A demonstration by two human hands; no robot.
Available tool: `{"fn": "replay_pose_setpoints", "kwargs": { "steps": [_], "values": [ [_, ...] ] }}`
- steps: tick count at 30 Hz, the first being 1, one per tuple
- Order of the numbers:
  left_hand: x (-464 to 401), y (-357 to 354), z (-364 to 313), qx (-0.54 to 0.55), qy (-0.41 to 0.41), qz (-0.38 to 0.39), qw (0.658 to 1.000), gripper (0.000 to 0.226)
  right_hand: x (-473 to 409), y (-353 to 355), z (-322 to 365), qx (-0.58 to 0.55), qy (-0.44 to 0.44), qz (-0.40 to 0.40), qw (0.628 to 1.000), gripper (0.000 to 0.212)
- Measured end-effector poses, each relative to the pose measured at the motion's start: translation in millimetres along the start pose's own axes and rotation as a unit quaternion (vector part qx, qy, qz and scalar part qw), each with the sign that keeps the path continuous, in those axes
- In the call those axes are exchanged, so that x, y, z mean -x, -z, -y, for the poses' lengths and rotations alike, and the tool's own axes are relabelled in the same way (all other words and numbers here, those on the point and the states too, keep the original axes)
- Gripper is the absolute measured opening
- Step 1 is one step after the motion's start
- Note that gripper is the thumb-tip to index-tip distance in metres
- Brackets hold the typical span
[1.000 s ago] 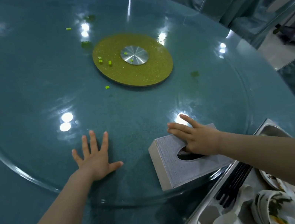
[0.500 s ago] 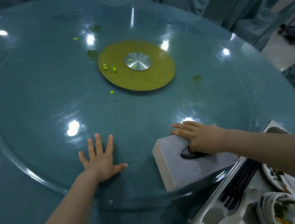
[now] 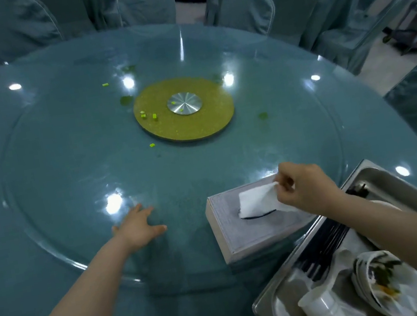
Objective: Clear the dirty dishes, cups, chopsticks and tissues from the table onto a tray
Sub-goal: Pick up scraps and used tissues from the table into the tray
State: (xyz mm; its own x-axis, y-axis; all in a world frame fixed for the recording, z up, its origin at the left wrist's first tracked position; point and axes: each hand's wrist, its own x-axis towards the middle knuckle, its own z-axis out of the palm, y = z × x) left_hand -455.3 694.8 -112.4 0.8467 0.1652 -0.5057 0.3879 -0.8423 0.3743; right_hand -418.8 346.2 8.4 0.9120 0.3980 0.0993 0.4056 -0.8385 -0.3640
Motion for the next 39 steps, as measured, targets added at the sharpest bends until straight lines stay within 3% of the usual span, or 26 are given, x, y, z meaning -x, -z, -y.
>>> {"fn": "replay_pose_setpoints", "kwargs": {
  "steps": [4, 7, 12, 15, 18, 25, 31, 39],
  "values": [
    [22, 5, -38, 0.07, -0.075, -0.049, 0.993, 0.064, 2, 9, -5, -0.015, -0.043, -0.047, 0.998, 0.012],
    [43, 5, -83, 0.125, -0.141, -0.088, 0.978, 0.062, 9, 13, -11, -0.039, -0.062, -0.078, 0.994, 0.022],
    [67, -28, -150, 0.042, -0.19, -0.059, 0.979, 0.088, 29, 11, -27, -0.091, -0.145, -0.147, 0.974, 0.031],
    [72, -60, -160, -0.068, -0.173, -0.002, 0.983, 0.108, 38, 0, -44, -0.084, -0.215, -0.103, 0.968, 0.027],
    [68, -76, -145, -0.126, -0.179, -0.03, 0.975, 0.118, 45, -19, -51, -0.101, -0.264, -0.023, 0.959, 0.016],
    [61, -70, -125, -0.149, -0.199, -0.048, 0.967, 0.123, 51, -41, -43, -0.143, -0.284, -0.01, 0.948, 0.016],
    [63, -54, -112, -0.093, -0.181, -0.042, 0.978, 0.106, 50, -45, -27, -0.133, -0.275, 0.035, 0.952, 0.015],
    [61, -35, -84, 0.001, -0.128, -0.085, 0.988, 0.057, 47, -63, 10, -0.156, -0.232, 0.093, 0.956, 0.021]
  ]
}}
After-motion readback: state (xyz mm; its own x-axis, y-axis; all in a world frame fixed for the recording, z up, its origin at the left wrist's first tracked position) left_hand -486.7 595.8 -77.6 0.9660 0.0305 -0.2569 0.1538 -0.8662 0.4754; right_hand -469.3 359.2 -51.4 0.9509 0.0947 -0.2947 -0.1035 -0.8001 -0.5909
